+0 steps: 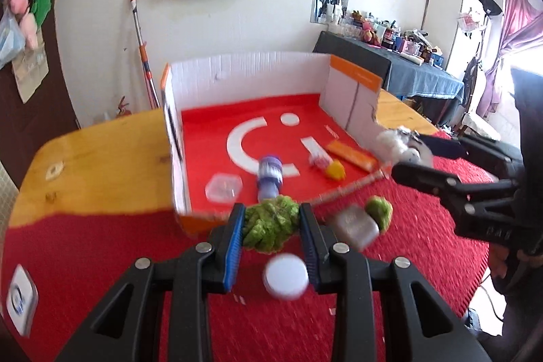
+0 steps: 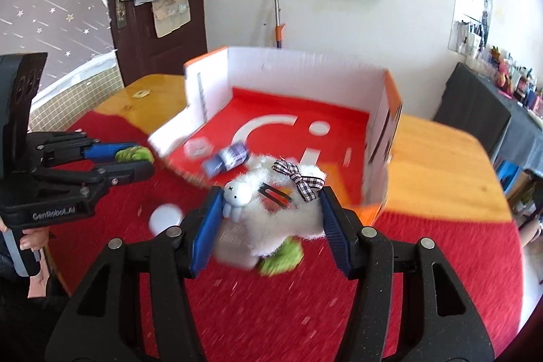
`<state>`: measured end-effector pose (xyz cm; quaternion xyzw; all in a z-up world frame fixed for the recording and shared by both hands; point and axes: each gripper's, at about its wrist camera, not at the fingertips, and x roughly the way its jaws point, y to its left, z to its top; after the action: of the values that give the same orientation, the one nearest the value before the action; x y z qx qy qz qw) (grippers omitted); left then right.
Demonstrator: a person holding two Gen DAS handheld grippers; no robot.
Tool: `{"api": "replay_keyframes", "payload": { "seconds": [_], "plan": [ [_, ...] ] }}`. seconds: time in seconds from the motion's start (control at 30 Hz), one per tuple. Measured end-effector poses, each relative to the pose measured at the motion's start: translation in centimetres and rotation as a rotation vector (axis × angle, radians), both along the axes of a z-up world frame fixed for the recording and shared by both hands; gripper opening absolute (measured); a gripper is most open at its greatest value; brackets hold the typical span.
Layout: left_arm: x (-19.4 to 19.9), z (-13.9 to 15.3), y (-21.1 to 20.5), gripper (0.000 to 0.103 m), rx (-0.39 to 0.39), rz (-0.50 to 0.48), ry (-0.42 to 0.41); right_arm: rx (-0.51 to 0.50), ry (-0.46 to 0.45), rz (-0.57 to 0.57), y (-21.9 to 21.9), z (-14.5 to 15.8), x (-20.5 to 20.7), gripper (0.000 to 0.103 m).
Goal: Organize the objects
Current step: 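Carry the green ball and white plush over the box and lower them onto the red sheet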
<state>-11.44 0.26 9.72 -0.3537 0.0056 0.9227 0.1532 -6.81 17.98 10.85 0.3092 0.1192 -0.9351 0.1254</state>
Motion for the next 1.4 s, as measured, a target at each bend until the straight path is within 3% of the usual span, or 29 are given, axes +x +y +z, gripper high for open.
{"api": "replay_keyframes", "payload": {
  "seconds": [0.27,0.63,0.97,1.4],
  "plan": [
    [-6.9,0.6,0.7,0.033,-0.103,0.028,-0.04,0.112,-0.087,-0.04,-0.5,0.4,-8.2,0.055],
    [-13.4,-2.6,1.1,0.033,-0.166,0.057,-0.173,0.095,-0.303,-0.144,0.3,-2.0,-16.4,0.055],
    [-15.0,-4.3,1.6,0.033,-0.205,0.044,-0.224,0.156,-0.389,-0.179,-0.1,-4.6,-19.0,0.055],
    [-15.6,-5.7,1.4,0.033,-0.23,0.057,-0.282,0.202,-0.464,-0.202,-0.2,-5.5,-20.1,0.055]
  ]
}}
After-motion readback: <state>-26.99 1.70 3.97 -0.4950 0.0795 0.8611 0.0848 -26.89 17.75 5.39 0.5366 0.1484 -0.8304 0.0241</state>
